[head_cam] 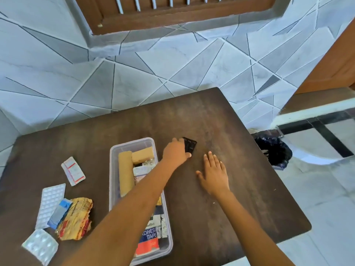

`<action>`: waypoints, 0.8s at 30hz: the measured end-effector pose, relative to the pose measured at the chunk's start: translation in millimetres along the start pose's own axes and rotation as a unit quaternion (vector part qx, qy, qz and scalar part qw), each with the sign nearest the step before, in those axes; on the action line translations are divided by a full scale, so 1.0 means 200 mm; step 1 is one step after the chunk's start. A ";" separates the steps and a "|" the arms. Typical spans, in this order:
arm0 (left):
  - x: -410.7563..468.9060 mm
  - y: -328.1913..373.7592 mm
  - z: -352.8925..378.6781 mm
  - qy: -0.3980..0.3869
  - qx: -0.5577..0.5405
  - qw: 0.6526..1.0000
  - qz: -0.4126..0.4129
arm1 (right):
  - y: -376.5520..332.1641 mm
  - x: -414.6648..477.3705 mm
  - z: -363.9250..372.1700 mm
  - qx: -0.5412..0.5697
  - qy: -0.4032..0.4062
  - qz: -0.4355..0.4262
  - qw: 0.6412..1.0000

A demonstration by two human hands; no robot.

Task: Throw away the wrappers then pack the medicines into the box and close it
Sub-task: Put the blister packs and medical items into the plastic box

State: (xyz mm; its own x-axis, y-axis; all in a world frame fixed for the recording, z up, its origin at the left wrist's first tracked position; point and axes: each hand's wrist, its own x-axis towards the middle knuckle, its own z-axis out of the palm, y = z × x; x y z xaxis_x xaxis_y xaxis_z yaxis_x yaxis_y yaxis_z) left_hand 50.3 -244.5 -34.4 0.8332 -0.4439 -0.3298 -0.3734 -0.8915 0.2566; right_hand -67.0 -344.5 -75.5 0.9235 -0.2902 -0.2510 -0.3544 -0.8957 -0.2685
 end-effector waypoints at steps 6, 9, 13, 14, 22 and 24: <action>0.11 0.03 0.07 0.009 -0.067 0.997 -0.046 | 0.03 0.01 0.03 0.000 0.006 -0.005 1.000; 0.07 0.02 0.01 0.041 -0.166 0.984 -0.057 | 0.02 0.01 0.01 0.009 -0.001 -0.007 1.000; -0.10 -0.07 -0.22 0.150 -0.253 0.955 -0.034 | -0.05 -0.01 -0.05 0.086 0.027 -0.024 0.996; -0.17 -0.14 -0.29 0.175 -0.261 0.948 -0.043 | -0.10 -0.01 -0.06 0.101 0.040 -0.045 0.993; -0.48 -0.50 -0.23 0.082 -0.269 0.951 -0.127 | -0.49 -0.12 0.02 0.189 0.043 -0.178 0.965; -0.49 -0.48 -0.13 0.058 -0.289 0.946 -0.136 | -0.50 -0.15 0.05 0.197 0.045 -0.171 0.964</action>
State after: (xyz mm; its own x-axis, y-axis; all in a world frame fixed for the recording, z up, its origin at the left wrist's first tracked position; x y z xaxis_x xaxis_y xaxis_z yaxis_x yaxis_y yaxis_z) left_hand 15.7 -113.4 -3.9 0.9182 -0.1627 -0.3611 0.1181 -0.7578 0.6417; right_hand -60.6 -242.1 -49.3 0.9990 -0.0447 -0.0074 -0.0385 -0.7526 -0.6574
